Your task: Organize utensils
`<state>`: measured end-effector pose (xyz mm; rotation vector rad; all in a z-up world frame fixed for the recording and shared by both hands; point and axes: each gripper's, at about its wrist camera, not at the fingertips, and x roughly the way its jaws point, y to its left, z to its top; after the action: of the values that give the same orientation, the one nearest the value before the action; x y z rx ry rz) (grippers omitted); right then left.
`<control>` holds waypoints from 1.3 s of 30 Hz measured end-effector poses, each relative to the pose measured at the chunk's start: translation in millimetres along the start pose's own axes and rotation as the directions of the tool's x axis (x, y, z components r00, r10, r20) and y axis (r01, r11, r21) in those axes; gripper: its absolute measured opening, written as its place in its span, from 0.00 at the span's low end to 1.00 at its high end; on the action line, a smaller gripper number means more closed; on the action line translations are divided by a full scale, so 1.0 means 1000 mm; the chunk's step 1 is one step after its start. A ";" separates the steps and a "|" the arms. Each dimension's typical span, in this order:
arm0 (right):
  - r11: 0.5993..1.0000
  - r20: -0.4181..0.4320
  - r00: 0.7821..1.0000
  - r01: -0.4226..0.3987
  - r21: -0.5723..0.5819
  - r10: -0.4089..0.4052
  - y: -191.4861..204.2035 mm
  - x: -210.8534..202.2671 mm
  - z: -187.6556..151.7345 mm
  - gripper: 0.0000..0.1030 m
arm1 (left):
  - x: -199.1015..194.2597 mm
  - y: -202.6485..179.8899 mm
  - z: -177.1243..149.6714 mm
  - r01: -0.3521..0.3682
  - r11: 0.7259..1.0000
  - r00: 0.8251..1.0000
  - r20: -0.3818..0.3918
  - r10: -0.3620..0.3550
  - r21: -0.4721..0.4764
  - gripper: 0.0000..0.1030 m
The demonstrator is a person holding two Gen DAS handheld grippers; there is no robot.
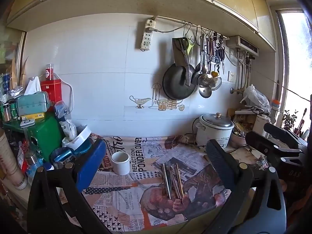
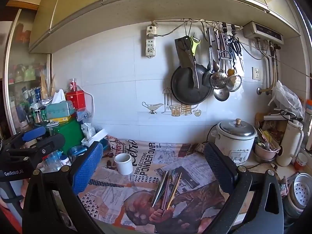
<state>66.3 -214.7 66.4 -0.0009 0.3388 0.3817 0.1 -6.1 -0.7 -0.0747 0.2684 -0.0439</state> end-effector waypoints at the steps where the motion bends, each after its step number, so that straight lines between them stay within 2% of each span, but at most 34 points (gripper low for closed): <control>1: 1.000 0.001 1.000 0.000 0.001 0.000 0.000 -0.001 0.000 1.00 | 0.000 0.000 0.000 0.002 1.000 1.000 -0.002 -0.002 -0.002 1.00; 24: 1.000 0.000 1.000 -0.007 0.004 0.007 -0.002 -0.005 0.000 1.00 | -0.002 -0.014 -0.001 0.017 1.000 1.000 -0.004 -0.017 0.012 1.00; 39: 1.000 -0.007 1.000 -0.012 0.002 0.012 -0.002 0.000 0.004 1.00 | 0.000 -0.011 0.003 0.012 1.000 1.000 -0.001 -0.012 0.002 1.00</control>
<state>68.7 -216.1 70.2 0.0015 0.3466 0.3936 0.0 -16.6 2.9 -0.0746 0.2686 -0.0558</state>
